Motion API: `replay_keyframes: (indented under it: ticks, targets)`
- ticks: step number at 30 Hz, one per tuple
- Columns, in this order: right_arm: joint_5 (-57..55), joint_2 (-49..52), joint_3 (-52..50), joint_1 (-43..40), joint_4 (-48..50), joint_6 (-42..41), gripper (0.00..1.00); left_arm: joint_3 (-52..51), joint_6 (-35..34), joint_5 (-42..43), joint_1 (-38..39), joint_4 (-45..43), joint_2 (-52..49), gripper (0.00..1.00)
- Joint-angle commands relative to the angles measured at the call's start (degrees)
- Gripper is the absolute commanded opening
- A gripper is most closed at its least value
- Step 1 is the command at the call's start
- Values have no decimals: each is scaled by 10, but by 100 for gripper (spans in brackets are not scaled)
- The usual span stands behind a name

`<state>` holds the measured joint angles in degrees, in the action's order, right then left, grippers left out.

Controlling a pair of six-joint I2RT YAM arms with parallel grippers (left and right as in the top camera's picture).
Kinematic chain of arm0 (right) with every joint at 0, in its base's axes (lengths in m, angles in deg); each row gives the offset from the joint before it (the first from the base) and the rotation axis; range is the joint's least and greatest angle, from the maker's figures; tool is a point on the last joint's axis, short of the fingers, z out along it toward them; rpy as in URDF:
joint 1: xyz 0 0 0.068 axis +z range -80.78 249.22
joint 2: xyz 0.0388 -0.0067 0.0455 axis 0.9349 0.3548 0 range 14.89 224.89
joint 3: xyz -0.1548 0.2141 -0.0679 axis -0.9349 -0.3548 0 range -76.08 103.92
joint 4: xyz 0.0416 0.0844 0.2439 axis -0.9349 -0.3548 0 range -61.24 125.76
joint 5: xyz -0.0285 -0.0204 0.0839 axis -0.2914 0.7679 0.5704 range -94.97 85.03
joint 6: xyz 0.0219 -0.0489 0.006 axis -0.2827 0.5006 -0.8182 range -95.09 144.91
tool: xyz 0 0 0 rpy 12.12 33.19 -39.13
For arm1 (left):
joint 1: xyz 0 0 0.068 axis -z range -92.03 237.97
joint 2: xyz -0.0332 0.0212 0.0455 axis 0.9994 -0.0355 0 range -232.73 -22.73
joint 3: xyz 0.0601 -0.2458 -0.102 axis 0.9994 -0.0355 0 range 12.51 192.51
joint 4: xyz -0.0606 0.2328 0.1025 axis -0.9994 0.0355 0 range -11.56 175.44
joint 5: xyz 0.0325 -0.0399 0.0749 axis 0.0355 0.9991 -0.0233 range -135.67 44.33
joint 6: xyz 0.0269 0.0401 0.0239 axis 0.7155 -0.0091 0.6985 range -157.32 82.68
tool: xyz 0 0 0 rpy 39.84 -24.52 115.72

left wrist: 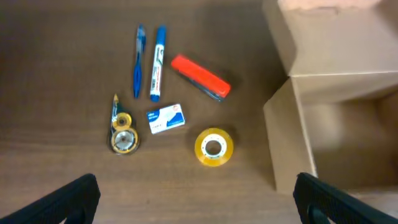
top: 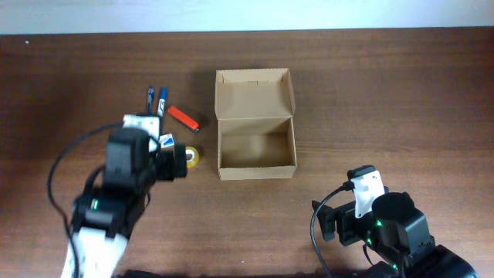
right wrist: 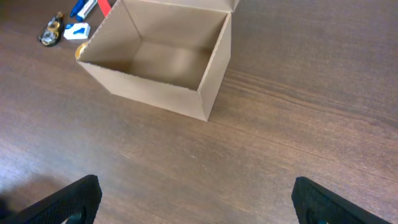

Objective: Pack container
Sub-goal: 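Reach the left gripper over the red stapler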

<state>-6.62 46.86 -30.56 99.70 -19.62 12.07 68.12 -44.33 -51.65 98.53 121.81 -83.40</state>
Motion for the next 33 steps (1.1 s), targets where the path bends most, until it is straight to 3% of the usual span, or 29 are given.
replay_keyframes:
  ticks: [1, 8, 13, 16, 20, 24, 33]
  targets:
    - [-5, -4, -1, 3, 1, 2, 99, 37, 9, -11, 0, -15, -76, 100]
    - [-5, -4, -1, 3, 1, 2, 99, 37, -3, 33, 0, -134, -205, 100]
    - [-5, -4, -1, 3, 1, 2, 99, 44, -188, 28, 0, -217, -236, 100]
    - [-5, -4, -1, 3, 1, 2, 99, 130, -235, -2, 2, -130, -306, 100]
    - [-5, -4, -1, 3, 1, 2, 99, 340, -296, -29, 1, 38, -442, 99]
    - [-5, -4, -1, 3, 1, 2, 99, 476, -340, -29, 1, 115, -558, 100]
    - [-5, -4, -1, 3, 1, 2, 99, 487, -440, 21, -3, 114, -631, 99]
